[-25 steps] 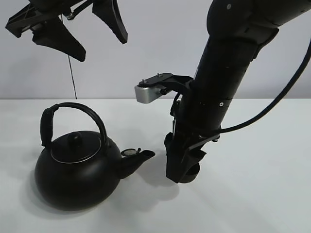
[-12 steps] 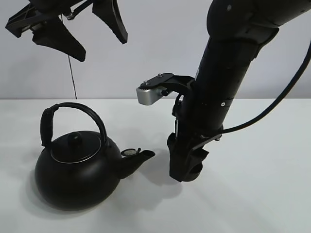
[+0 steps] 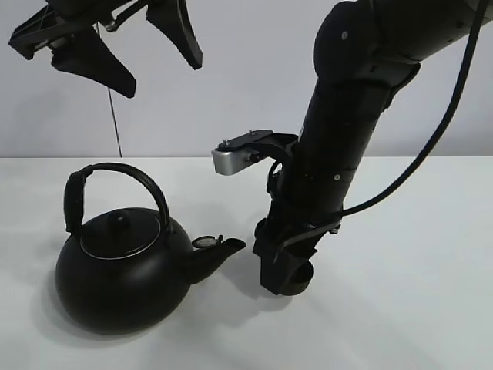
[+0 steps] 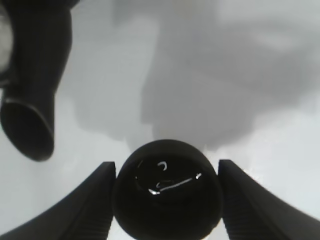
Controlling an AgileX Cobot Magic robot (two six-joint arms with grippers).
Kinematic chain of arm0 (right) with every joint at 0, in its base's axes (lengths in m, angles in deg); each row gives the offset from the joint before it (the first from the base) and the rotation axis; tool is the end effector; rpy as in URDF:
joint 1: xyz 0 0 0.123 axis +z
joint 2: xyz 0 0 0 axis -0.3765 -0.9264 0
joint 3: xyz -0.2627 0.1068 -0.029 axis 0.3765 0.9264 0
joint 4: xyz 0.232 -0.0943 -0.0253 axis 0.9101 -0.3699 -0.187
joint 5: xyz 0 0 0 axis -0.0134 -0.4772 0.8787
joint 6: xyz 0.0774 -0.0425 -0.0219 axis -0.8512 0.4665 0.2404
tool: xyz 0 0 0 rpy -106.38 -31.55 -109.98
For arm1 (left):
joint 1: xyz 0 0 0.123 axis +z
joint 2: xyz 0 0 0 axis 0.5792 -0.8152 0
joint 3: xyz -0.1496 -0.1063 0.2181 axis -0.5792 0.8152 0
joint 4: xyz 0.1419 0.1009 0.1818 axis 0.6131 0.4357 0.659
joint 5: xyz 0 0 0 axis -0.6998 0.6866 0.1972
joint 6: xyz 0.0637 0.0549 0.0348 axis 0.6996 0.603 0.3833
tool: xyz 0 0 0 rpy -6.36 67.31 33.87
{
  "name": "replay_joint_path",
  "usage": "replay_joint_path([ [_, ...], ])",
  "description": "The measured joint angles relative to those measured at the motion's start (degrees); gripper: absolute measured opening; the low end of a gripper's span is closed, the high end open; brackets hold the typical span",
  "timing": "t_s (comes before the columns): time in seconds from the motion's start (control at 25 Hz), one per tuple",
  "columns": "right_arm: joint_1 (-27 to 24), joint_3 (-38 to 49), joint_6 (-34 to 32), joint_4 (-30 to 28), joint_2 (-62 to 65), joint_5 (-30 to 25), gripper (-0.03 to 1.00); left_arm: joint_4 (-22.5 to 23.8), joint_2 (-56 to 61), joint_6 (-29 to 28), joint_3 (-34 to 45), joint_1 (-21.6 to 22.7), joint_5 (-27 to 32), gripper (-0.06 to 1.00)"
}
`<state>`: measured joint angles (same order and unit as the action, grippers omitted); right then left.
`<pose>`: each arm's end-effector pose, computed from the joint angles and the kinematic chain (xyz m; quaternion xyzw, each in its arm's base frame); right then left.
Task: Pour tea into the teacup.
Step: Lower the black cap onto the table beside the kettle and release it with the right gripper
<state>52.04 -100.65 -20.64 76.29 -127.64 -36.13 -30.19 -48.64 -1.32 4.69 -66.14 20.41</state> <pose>0.3197 0.2001 0.1404 -0.4844 0.8675 0.0778 0.0824 0.2922 -0.1913 0.3042 0.0507 0.9378 -0.2319 0.2535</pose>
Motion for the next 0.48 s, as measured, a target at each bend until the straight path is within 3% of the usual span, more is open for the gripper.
replay_joint_path([
  [0.48, 2.9, -0.4, 0.0, 0.6, -2.5, 2.8, 0.40, 0.0, 0.0, 0.0, 0.0, 0.0, 0.0, 0.52],
])
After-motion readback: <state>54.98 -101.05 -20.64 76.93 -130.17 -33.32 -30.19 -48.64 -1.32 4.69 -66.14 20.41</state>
